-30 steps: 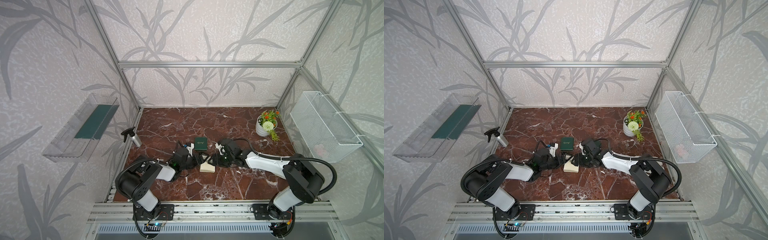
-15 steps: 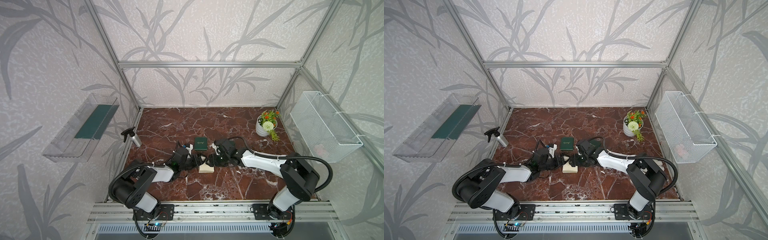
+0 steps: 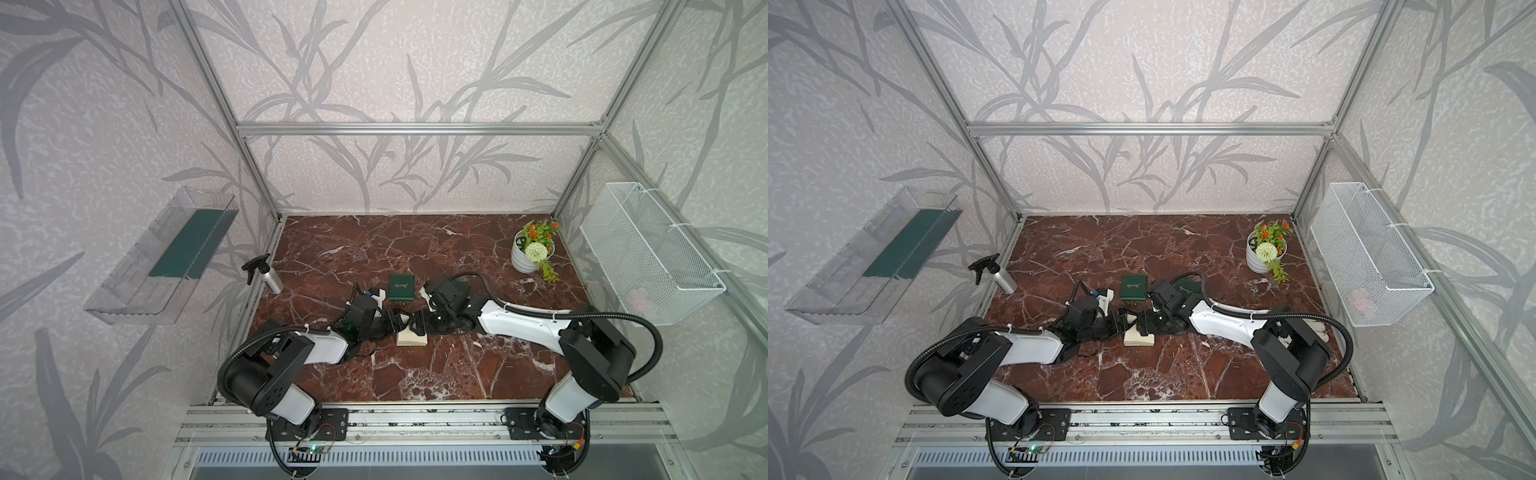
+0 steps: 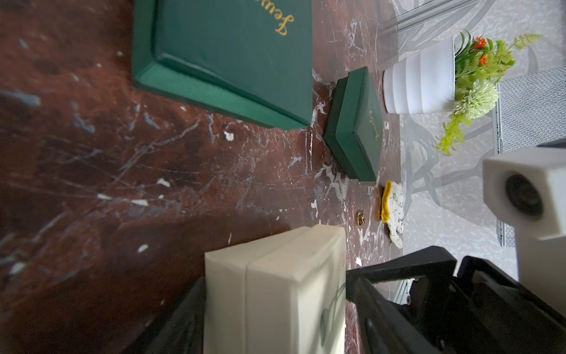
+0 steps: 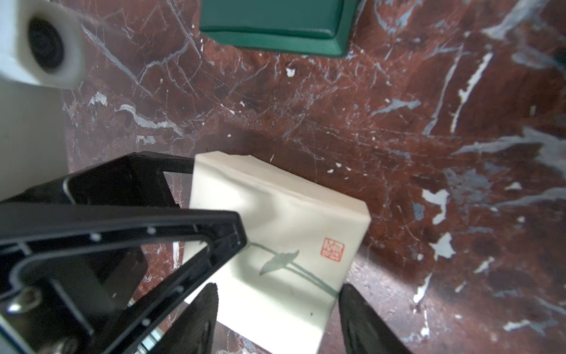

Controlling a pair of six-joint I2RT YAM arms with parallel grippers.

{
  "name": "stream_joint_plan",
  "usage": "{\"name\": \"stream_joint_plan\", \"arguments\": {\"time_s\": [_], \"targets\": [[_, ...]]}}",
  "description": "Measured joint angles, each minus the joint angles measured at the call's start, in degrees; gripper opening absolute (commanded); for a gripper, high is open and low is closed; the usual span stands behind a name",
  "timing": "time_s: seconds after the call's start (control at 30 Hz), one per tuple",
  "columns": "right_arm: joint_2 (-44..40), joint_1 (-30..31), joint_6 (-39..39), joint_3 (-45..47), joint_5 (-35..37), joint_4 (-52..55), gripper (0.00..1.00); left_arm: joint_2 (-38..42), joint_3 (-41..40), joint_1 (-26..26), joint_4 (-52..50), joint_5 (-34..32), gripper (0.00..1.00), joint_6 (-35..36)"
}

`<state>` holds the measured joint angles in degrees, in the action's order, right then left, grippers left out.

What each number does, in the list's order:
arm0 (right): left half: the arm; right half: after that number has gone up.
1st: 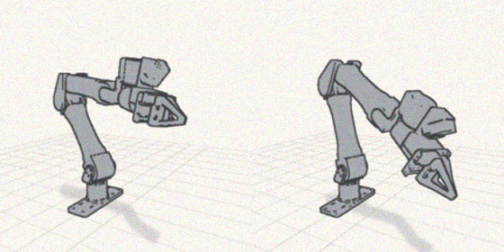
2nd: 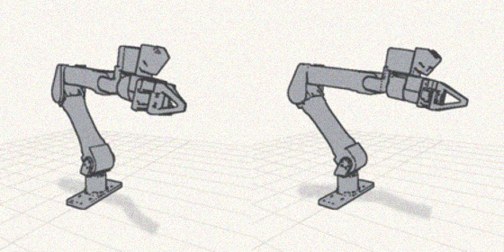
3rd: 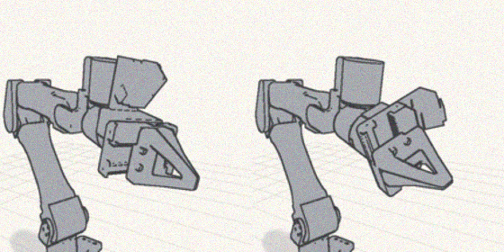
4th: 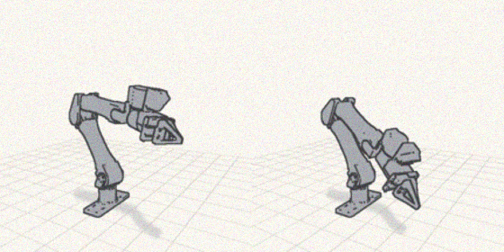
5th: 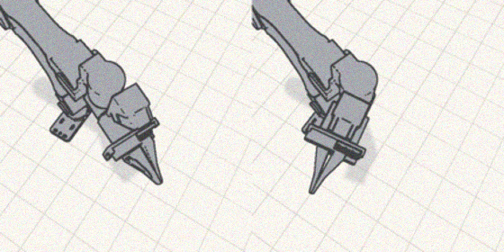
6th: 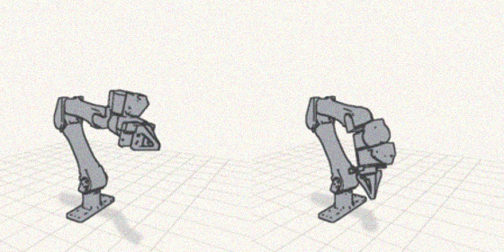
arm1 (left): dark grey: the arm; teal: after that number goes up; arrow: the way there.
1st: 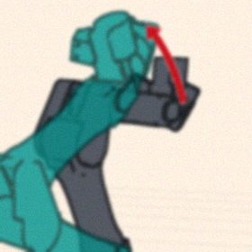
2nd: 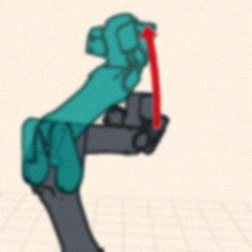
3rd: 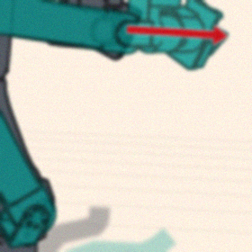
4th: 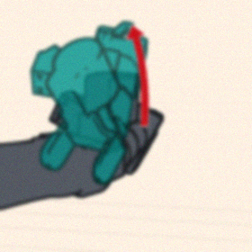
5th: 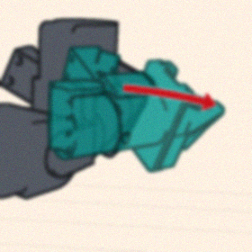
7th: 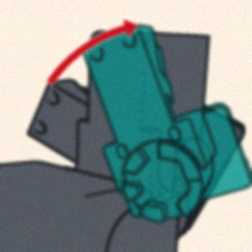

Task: Take the rings out of the lift-off lid box
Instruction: Close the lid on the jewelry box.

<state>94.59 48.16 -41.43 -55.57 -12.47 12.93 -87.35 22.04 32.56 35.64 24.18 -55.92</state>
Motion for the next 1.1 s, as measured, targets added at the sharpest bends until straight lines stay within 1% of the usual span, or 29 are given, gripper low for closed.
{"name": "stream_joint_plan", "arguments": {"time_s": [0.13,0.23,0.57,0.67,0.8,1.1], "targets": [[0.0,0.4,0.3,-0.7,0.3,1.0,0.66,-0.2,0.0,0.0,0.4,0.0,0.77,0.0],[0.2,0.8,0.8,-1.0,0.7,1.8,0.71,-0.4,0.0,0.0,0.8,0.0,0.77,-0.2],[1.4,1.6,1.0,-1.6,2.0,2.9,0.72,-1.5,0.1,0.0,2.5,0.1,0.78,-0.2],[1.5,1.9,1.0,-1.6,2.2,2.9,0.74,-1.7,0.2,0.0,2.8,0.1,0.78,-0.3],[1.5,2.1,1.0,-1.6,2.2,3.3,0.79,-1.9,0.2,0.0,3.0,0.1,0.78,-0.7],[2.2,2.3,0.8,-2.0,2.2,4.1,0.83,-2.1,0.2,-0.1,3.4,0.0,0.78,-1.1]]}}
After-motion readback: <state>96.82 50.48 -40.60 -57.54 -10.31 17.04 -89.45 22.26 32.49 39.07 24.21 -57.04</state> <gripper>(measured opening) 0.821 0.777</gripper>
